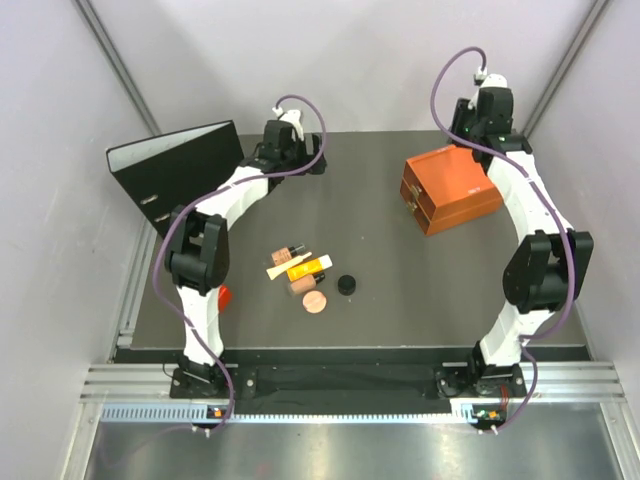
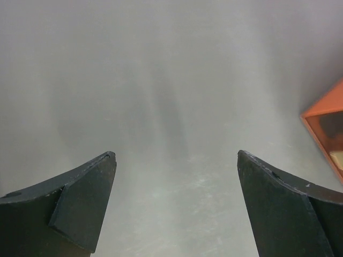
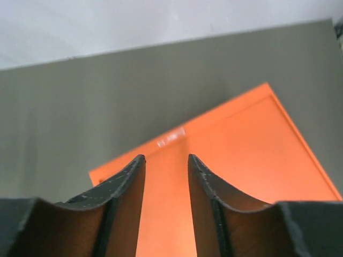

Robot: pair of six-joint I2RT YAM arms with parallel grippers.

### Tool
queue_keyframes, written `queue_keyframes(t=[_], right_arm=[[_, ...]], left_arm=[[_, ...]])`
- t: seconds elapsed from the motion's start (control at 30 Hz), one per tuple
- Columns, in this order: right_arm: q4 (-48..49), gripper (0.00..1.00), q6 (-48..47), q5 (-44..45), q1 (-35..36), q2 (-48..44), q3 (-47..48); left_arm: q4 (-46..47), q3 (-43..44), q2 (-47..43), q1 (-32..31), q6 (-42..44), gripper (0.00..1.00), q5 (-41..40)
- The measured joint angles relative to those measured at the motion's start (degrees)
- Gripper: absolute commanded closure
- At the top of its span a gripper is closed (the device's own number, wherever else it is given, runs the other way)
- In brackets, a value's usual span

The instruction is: Organize the makeup

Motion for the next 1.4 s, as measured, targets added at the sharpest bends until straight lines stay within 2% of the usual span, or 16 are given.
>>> queue_keyframes(t=[0.03,0.07,0.1,0.4,0.63,0.83,1.0,1.4], right_arm=[[-0.6,0.72,0.0,0.1,-0.1,0.0,-0.7],[-1.4,0.83,0.0,0.1,-0.3,0.0,-1.1],[-2.0,1.0,-0.1,0.1,-0.4,0.0,-1.4],[-5.4,1.0,0.2,-0.9,-2.5,0.5,-1.6],[-6.5,1.0,0.8,-3.9,-2.6,3.0,-2.2],[-6.5,1.0,1.8,-6.1,-2.6,4.1,-5.3],[-5.0,1.0,2.1,-7.0,-2.6,4.1,-6.0],[-2.2,1.0,2.1,-8.0,-2.6,4.1,-7.2]], left_arm=[[0.0,0.4,0.8,-0.1,-0.8,0.01,1.3],[0.3,0.7,1.6,-0.2,-1.6,0.01,3.0],[0.9,0.7,2.1,-0.2,-2.2,0.01,5.6],[15.1,-1.0,5.8,-2.4,-11.3,0.01,25.4],[32.5,-2.9,11.3,-2.8,-28.3,0.01,36.0],[38.1,-2.4,16.0,-3.6,-37.5,0.01,38.1],[39.9,-2.4,16.5,-5.7,-40.4,0.02,38.5],[47.7,1.0,19.8,-10.8,-48.0,0.11,38.2]])
